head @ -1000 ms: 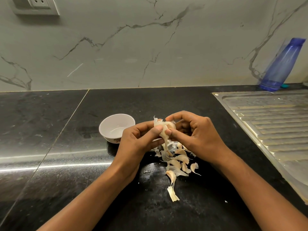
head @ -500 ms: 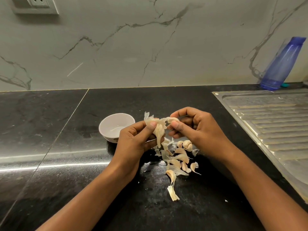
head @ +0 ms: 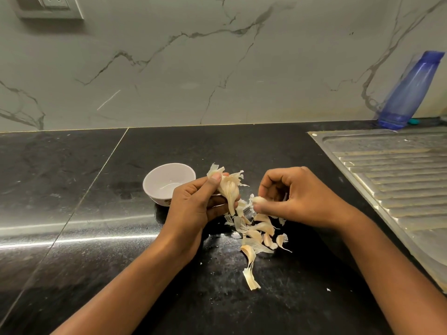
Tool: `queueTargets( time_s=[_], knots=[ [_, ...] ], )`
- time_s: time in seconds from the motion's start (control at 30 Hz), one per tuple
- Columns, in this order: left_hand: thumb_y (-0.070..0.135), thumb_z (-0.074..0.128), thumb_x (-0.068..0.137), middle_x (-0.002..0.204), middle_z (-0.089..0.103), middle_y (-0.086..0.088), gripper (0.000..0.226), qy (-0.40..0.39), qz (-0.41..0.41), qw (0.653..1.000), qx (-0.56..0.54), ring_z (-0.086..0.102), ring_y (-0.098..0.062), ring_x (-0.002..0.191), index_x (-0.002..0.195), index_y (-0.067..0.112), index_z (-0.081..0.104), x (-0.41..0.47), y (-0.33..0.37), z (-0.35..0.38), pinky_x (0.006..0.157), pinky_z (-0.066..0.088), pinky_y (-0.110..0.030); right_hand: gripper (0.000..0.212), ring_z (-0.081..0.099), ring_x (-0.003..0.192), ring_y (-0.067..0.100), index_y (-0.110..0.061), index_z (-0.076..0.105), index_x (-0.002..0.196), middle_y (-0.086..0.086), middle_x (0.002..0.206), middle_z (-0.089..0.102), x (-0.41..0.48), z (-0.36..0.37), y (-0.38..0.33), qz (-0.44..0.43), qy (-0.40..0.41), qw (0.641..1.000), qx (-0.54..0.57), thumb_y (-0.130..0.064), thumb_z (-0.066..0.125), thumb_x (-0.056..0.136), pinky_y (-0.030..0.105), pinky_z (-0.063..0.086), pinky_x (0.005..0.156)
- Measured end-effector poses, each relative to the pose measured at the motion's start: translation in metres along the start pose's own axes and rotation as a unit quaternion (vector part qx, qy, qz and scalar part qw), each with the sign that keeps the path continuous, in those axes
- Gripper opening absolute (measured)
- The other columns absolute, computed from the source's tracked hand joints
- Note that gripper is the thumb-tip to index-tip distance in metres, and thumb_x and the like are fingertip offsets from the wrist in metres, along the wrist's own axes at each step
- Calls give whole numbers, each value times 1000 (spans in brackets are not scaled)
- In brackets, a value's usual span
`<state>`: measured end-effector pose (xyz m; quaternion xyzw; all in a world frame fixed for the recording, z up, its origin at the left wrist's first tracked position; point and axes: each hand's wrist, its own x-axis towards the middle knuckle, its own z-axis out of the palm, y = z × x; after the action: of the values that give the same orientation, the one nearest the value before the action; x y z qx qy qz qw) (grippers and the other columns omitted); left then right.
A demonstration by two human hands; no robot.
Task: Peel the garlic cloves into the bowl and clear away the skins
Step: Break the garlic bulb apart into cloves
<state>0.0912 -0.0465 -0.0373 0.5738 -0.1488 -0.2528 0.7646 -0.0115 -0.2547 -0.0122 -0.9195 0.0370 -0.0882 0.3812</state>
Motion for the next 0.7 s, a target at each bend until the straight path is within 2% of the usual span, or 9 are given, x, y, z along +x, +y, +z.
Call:
queueTargets(
  time_s=[0.1,0.2,0.27,0.4,0.47,0.57,0.7],
  knots=[
    [25,58,106,106,78,-21,32,-1,2,1000,6,75,-42,103,108,0,78,0,-1,0,93,62,-50,23,70,69,12,-28,73,84,-5,75,74,-1,0,2,-2,-20,999,-49,-44,91,82,38,60,65],
    [25,59,105,108,79,-16,31,-7,6,1000,16,76,-37,103,109,1,78,0,-1,1,91,63,-45,31,69,68,11,-29,74,84,-8,75,73,-2,1,0,-16,3,999,-46,-57,87,80,30,57,62],
    [23,59,105,110,80,-14,29,-18,11,1000,22,77,-34,104,113,3,78,-2,0,1,91,63,-44,30,72,74,10,-32,76,92,-10,79,74,-1,4,-3,-32,39,998,-24,-59,83,81,27,59,65],
    [20,64,102,109,80,-14,23,-41,14,999,24,77,-29,107,109,4,80,-5,0,4,93,63,-38,34,77,83,12,-29,76,112,-9,90,78,2,15,-8,-56,58,996,41,-45,87,84,32,65,73],
    [18,65,100,107,80,-17,22,-46,9,999,7,77,-30,104,103,4,81,-6,1,5,89,64,-34,34,77,84,14,-27,76,113,-6,92,79,3,19,-9,-66,53,995,47,-39,89,84,38,66,74],
    [20,63,101,107,80,-17,26,-47,11,999,8,77,-30,104,105,1,80,-5,2,5,89,64,-35,32,78,83,16,-25,77,112,-5,91,79,4,20,-8,-58,56,995,66,-34,90,84,42,66,76],
    [20,62,102,107,80,-15,26,-44,14,999,14,77,-28,105,106,1,80,-6,3,4,89,64,-34,32,78,86,17,-24,78,114,-6,94,80,4,20,-7,-61,52,994,81,-31,89,85,40,66,79]
  ],
)
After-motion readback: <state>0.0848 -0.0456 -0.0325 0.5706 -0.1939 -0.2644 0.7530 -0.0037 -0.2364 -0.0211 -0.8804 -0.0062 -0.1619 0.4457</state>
